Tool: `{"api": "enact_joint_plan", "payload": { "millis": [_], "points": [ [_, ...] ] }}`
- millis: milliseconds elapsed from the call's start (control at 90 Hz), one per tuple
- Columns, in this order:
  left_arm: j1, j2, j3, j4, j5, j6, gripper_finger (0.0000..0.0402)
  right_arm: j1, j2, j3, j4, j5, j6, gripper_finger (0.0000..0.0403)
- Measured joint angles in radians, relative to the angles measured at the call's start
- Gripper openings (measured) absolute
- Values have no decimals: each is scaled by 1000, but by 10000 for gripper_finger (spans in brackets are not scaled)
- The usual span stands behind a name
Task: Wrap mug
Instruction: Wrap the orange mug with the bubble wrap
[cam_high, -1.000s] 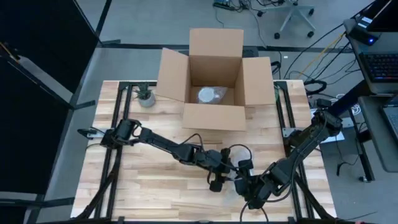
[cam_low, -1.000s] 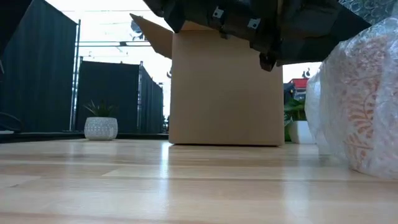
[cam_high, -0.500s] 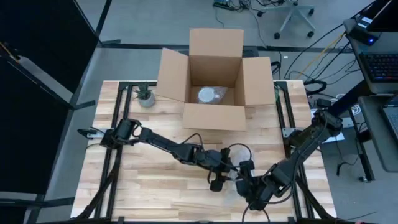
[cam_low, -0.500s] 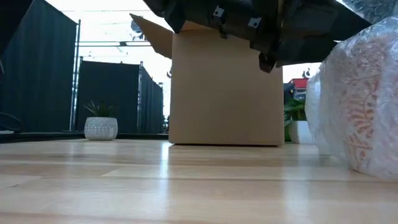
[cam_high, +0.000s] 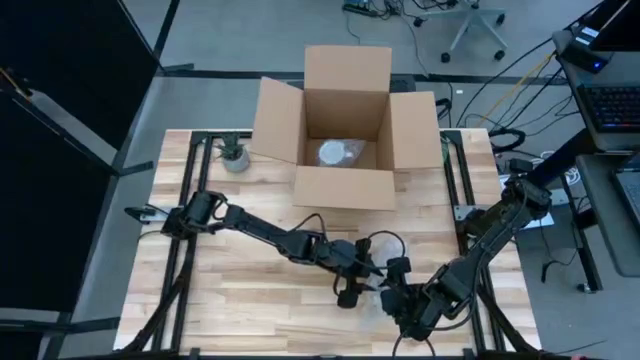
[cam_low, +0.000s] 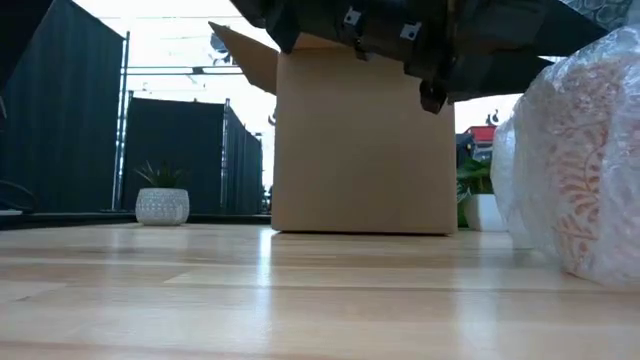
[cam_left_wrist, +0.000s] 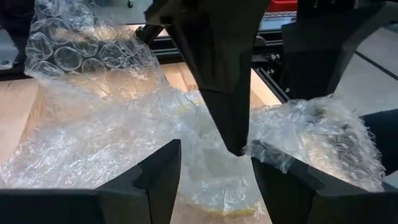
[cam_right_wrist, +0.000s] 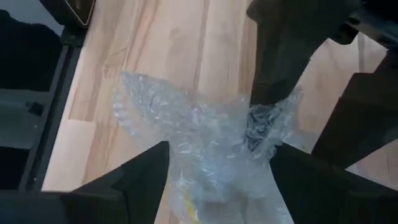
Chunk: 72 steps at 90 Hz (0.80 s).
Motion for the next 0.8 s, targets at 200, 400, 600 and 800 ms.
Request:
{"api": "enact_joint_plan", "payload": {
  "millis": [200,400,600,800],
  "points": [
    [0,0,1,-15,1,0,183,0,-13,6,-11,-1,-8,258],
    [0,0,1,-23,1,0,183,0,-61,47,-87,26,-17,258],
    [0,0,1,-24,1,0,183,0,-78,48,-78,-14,0,258],
    [1,0,1,-25,1,1,183,0,-65,48,-34,-63,49,258]
  ]
}}
